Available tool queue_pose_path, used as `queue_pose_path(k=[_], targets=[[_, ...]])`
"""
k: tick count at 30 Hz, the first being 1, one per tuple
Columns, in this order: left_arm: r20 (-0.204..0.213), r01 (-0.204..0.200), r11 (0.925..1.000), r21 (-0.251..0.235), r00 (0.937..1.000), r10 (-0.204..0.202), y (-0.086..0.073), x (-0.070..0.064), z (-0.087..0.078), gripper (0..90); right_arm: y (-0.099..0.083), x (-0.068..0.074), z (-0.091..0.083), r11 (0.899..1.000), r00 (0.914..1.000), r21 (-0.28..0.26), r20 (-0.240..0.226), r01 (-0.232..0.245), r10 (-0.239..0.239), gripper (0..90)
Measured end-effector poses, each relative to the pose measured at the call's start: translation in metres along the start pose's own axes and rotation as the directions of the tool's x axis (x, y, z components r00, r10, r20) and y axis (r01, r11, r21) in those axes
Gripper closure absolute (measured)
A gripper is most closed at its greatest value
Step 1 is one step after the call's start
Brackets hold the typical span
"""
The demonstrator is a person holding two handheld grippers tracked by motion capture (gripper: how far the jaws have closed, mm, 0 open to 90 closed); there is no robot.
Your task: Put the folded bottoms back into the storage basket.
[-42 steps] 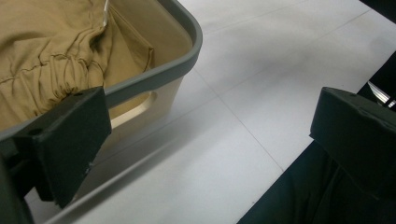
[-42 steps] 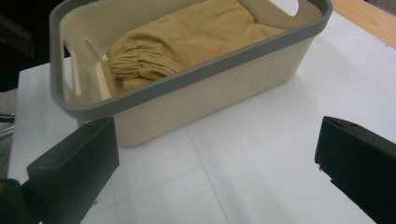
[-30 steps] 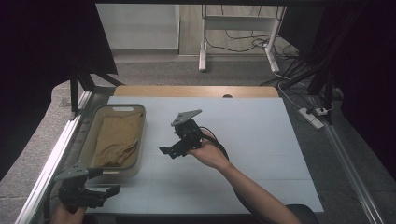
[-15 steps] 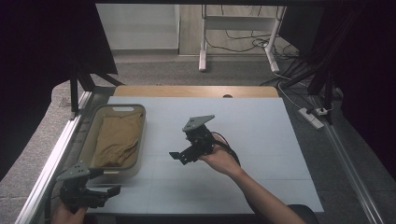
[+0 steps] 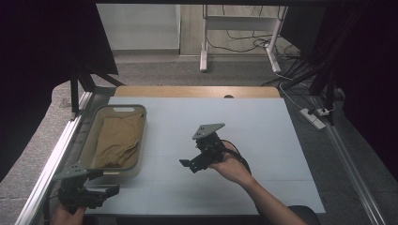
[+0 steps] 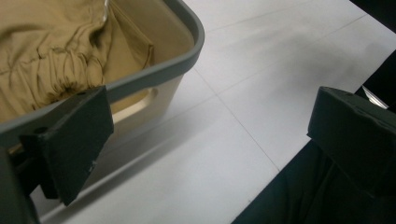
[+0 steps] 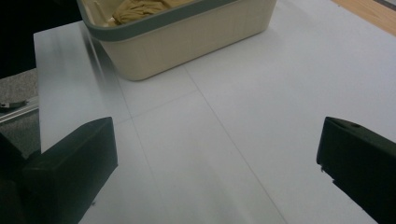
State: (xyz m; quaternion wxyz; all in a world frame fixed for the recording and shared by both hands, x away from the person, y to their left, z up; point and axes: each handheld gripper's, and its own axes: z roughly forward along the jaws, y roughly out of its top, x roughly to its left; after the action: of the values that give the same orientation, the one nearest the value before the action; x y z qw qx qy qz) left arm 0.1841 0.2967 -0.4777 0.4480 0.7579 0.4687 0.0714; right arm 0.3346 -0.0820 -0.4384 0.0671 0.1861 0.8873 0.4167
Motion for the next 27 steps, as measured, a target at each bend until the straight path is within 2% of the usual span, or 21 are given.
queue_pose_path(k=[15,27], targets=[[0.001,-0.010,0.9999,0.005,1.0000,0.010,0.000,-0.001,0.001,1.3,-0.015,0.002,-0.024,1.000,0.9992,-0.001,0.035,-0.019,0.019,0.0],[0.006,-0.011,0.9999,0.005,0.9999,0.011,0.000,-0.001,0.001,1.3,-0.037,0.003,-0.045,0.999,0.9960,-0.003,0.079,-0.041,0.041,0.0]])
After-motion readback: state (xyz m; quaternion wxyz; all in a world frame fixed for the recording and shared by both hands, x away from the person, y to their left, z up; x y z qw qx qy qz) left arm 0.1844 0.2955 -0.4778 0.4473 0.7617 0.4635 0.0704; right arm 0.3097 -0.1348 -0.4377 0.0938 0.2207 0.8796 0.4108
